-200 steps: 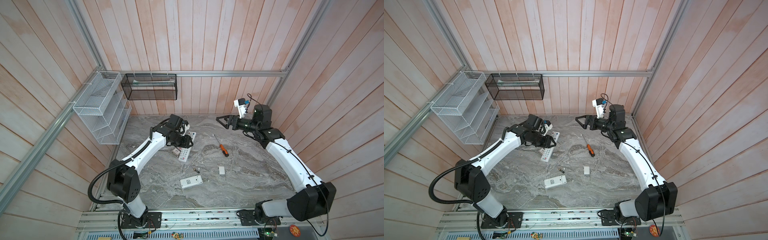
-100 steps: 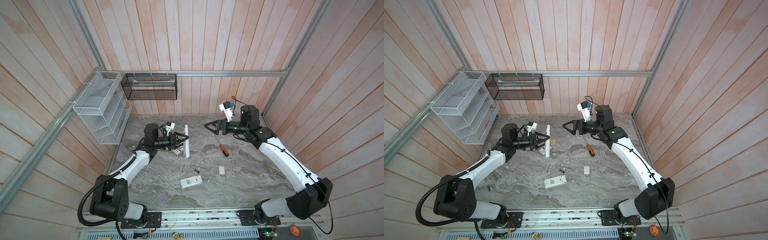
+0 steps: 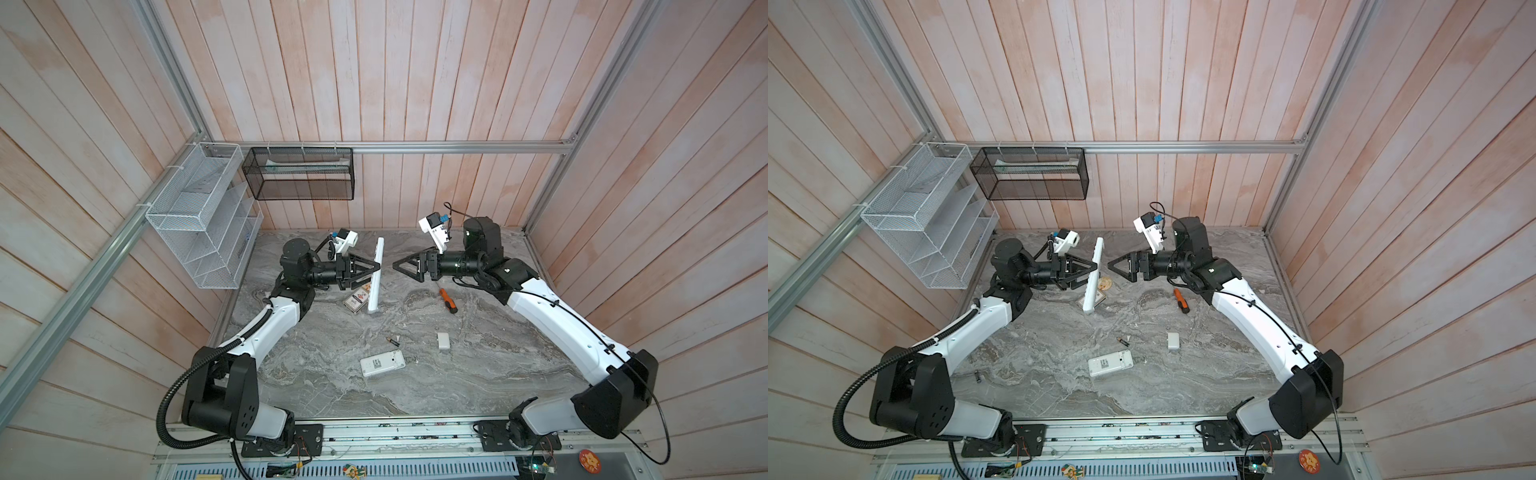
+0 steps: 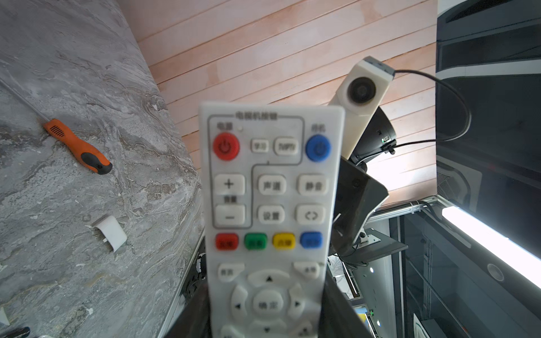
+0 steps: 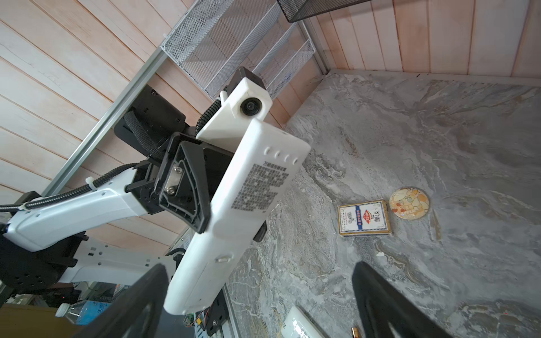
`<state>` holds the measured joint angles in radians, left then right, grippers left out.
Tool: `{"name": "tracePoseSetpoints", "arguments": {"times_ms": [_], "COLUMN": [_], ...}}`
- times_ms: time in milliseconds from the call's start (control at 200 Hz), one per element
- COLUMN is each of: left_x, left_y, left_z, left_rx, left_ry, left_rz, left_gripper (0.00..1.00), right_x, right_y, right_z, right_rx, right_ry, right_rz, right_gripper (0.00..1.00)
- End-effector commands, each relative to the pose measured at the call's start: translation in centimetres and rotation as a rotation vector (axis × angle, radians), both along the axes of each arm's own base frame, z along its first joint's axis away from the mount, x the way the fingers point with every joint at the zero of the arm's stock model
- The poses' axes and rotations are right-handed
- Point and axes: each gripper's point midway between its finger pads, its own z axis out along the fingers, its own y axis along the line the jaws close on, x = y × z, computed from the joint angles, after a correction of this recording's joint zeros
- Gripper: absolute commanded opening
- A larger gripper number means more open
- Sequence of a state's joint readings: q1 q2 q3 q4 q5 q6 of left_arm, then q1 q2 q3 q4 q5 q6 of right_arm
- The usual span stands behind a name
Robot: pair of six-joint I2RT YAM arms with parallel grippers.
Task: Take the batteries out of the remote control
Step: 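Lift the TV remote upright with the left gripper while right approaches it, then close the right gripper on the remote's top end held by the left gripper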
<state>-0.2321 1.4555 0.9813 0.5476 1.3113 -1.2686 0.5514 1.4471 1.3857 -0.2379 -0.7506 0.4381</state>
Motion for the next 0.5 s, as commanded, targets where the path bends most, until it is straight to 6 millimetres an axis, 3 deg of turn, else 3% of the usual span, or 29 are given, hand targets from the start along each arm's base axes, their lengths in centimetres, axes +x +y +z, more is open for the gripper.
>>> {"name": "tracePoseSetpoints", "arguments": {"times_ms": [0, 275, 400, 495], "left_x": [-0.5, -0.8, -0.8, -0.9], "left_y": [-0.3, -0.8, -1.2, -1.6], "left_z": [0.8, 1.4, 1.6, 1.7], "left_rx": [-0.019, -0.029, -0.033, -0.034], "left_ry": [-0.050, -0.073, -0.080, -0.079], "left_rz": [-0.048, -0.061, -0.062, -0.069], "left_gripper": [0.36, 0.36, 0.36, 0.36], "right_x": [0.4, 0.9, 0.9, 0.9], "right_y": [1.4, 2.9, 3.4, 3.7], "right_z": [1.2, 3.1, 3.0, 3.3], "right_rx": [0.065, 0.182, 0.226, 0.242], "right_ry": [-0.002, 0.018, 0.054, 0.066], "right_rz": [0.066, 0.142, 0.168, 0.177], "right_gripper": [0.98, 0.98, 0.98, 0.94]}}
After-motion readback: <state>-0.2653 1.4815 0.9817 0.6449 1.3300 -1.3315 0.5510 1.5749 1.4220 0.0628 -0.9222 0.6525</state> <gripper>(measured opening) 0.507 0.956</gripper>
